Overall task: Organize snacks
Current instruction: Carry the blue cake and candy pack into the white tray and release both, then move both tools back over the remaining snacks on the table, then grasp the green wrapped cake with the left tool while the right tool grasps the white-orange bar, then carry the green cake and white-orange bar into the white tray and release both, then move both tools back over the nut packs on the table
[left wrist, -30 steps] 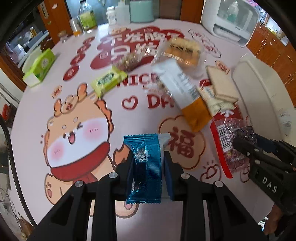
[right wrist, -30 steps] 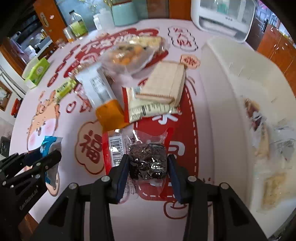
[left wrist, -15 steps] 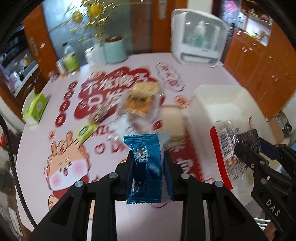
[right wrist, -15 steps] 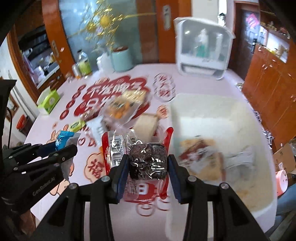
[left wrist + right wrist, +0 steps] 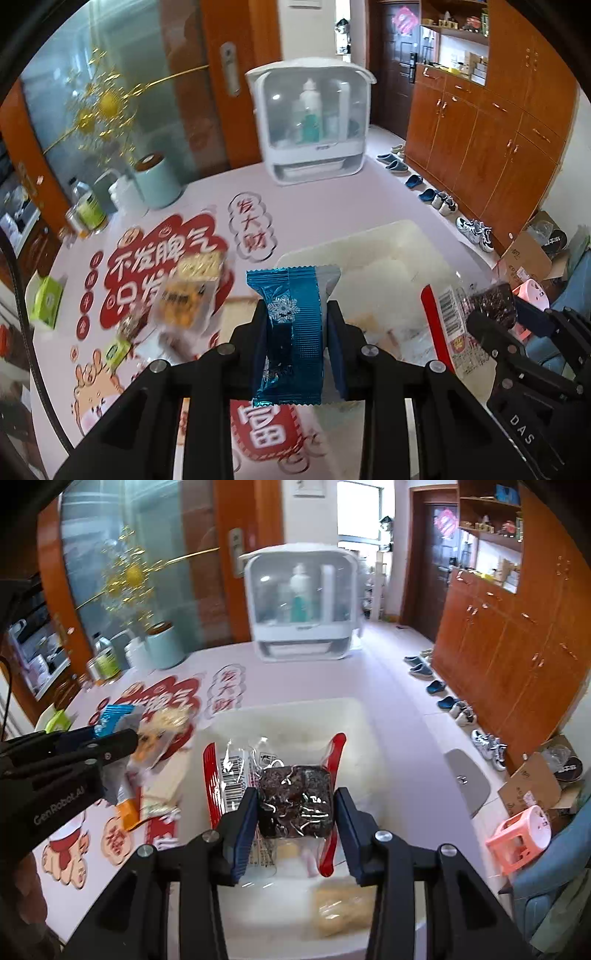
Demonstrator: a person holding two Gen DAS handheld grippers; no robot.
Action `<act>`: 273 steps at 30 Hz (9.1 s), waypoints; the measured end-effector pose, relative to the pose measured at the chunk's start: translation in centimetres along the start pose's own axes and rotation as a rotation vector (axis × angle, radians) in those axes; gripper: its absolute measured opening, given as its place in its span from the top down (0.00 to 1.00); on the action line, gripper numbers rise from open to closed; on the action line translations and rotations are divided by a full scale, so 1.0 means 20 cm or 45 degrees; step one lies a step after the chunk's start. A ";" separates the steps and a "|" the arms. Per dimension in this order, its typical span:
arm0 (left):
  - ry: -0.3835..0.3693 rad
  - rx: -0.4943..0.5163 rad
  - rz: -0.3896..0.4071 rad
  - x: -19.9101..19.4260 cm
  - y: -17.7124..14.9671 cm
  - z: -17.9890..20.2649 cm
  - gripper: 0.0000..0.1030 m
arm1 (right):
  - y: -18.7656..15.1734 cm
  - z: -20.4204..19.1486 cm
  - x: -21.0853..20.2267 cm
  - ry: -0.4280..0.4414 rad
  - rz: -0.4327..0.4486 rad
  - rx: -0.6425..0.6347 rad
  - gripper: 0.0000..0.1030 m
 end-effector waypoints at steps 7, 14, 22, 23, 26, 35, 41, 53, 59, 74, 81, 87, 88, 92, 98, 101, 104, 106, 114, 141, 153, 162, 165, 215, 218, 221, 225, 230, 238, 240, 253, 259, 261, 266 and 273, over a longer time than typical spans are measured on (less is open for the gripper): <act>0.028 0.039 -0.010 0.16 0.17 0.16 0.73 | 0.17 0.17 0.08 -0.045 0.047 0.029 0.59; 0.064 0.027 -0.080 0.36 0.24 0.19 0.73 | 0.28 0.20 0.28 -0.072 0.010 0.004 0.59; 0.148 0.006 -0.114 0.46 0.24 0.17 0.19 | 0.27 0.18 0.46 -0.062 -0.098 -0.035 0.56; 0.176 0.002 -0.100 0.46 0.24 0.16 0.15 | 0.26 0.18 0.47 -0.054 -0.110 -0.034 0.55; 0.135 -0.015 -0.099 0.46 0.24 0.14 0.13 | 0.24 0.20 0.49 -0.060 -0.117 -0.036 0.53; 0.123 -0.074 -0.111 0.42 0.20 0.10 0.12 | 0.22 0.23 0.47 -0.025 -0.121 0.005 0.40; 0.119 -0.088 -0.088 0.35 0.18 0.09 0.12 | 0.20 0.23 0.43 -0.019 -0.115 0.004 0.40; 0.134 -0.111 -0.050 0.13 0.06 0.06 0.12 | 0.14 0.17 0.24 0.020 -0.073 -0.008 0.40; 0.146 -0.134 -0.056 0.03 -0.07 0.00 0.12 | 0.06 0.13 0.14 0.049 -0.074 -0.020 0.40; 0.276 -0.316 -0.171 -0.12 -0.53 -0.41 0.12 | -0.12 -0.05 0.06 0.127 -0.135 -0.081 0.40; 0.355 -0.421 -0.231 -0.12 -0.71 -0.80 0.12 | -0.11 -0.25 0.05 0.177 -0.120 -0.088 0.40; 0.398 -0.449 -0.243 -0.14 -0.81 -1.10 0.12 | -0.13 -0.55 0.06 0.227 -0.115 -0.177 0.40; 0.407 -0.437 -0.243 -0.13 -0.81 -1.15 0.12 | -0.14 -0.60 0.06 0.235 -0.116 -0.187 0.40; 0.432 -0.365 -0.234 -0.11 -0.81 -1.31 0.12 | -0.15 -0.79 0.09 0.252 -0.130 -0.220 0.40; 0.403 -0.193 -0.232 0.02 -0.75 -1.54 0.12 | -0.18 -1.10 0.18 0.255 -0.164 -0.293 0.40; 0.360 -0.132 -0.242 0.14 -0.72 -1.66 0.12 | -0.19 -1.24 0.28 0.244 -0.200 -0.310 0.40; 0.275 -0.082 -0.266 0.28 -0.71 -1.72 0.12 | -0.19 -1.34 0.37 0.249 -0.227 -0.306 0.40; 0.218 -0.048 -0.295 0.39 -0.72 -1.73 0.12 | -0.20 -1.40 0.46 0.245 -0.259 -0.299 0.40; 0.028 0.064 -0.428 0.77 -0.78 -1.66 0.12 | -0.28 -1.52 0.77 0.192 -0.407 -0.303 0.40; -0.074 -0.127 -0.482 0.72 -0.94 -1.62 0.64 | -0.39 -1.51 0.93 0.262 -0.558 -0.172 0.62; -0.011 -0.177 -0.358 0.29 -0.88 -1.40 0.64 | -0.40 -1.42 0.68 0.336 -0.514 -0.127 0.62; 0.027 -0.116 -0.264 0.10 -0.73 -1.13 0.64 | -0.34 -1.26 0.42 0.385 -0.411 -0.119 0.62; 0.022 -0.093 -0.233 0.04 -0.67 -1.02 0.64 | -0.30 -1.17 0.34 0.392 -0.375 -0.104 0.62; -0.146 0.001 -0.191 0.17 -0.28 0.28 0.48 | -0.20 0.22 0.23 0.095 -0.327 0.097 0.58; -0.094 0.001 -0.189 0.17 -0.31 0.27 0.15 | -0.23 0.23 0.26 0.089 -0.379 0.112 0.57; -0.114 -0.016 -0.177 0.15 -0.32 0.25 0.12 | -0.25 0.26 0.29 0.065 -0.412 0.137 0.52; -0.099 -0.012 -0.195 0.15 -0.34 0.23 0.12 | -0.26 0.26 0.28 0.065 -0.417 0.160 0.51; -0.092 -0.003 -0.182 0.10 -0.36 0.23 0.12 | -0.26 0.25 0.25 0.073 -0.410 0.175 0.51; -0.084 0.016 -0.183 0.04 -0.38 0.21 0.12 | -0.27 0.22 0.22 0.074 -0.407 0.189 0.51; -0.084 0.025 -0.183 0.02 -0.39 0.20 0.12 | -0.28 0.21 0.20 0.076 -0.402 0.192 0.51; -0.057 0.080 -0.162 -0.10 -0.43 0.08 0.12 | -0.30 0.11 0.12 0.066 -0.372 0.237 0.51; -0.021 0.068 -0.169 -0.14 -0.48 -0.08 0.12 | -0.30 0.02 0.12 0.072 -0.363 0.253 0.51; -0.008 0.053 -0.172 -0.14 -0.49 -0.15 0.12 | -0.29 -0.03 0.12 0.077 -0.358 0.251 0.51; 0.038 -0.004 -0.167 -0.15 -0.53 -0.39 0.12 | -0.26 -0.20 0.12 0.107 -0.343 0.243 0.51; 0.159 -0.083 -0.154 -0.13 -0.57 -0.88 0.12 | -0.20 -0.51 0.14 0.165 -0.309 0.161 0.51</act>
Point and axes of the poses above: each gripper's, at about its wrist camera, not at the fingertips, and x roughly the way its jaws point, z to its right, y to its top, the point moved 2 cm from there along x, roughly the way its jaws point, and after that the axes turned 6 degrees about x, right-handed, at the moved point
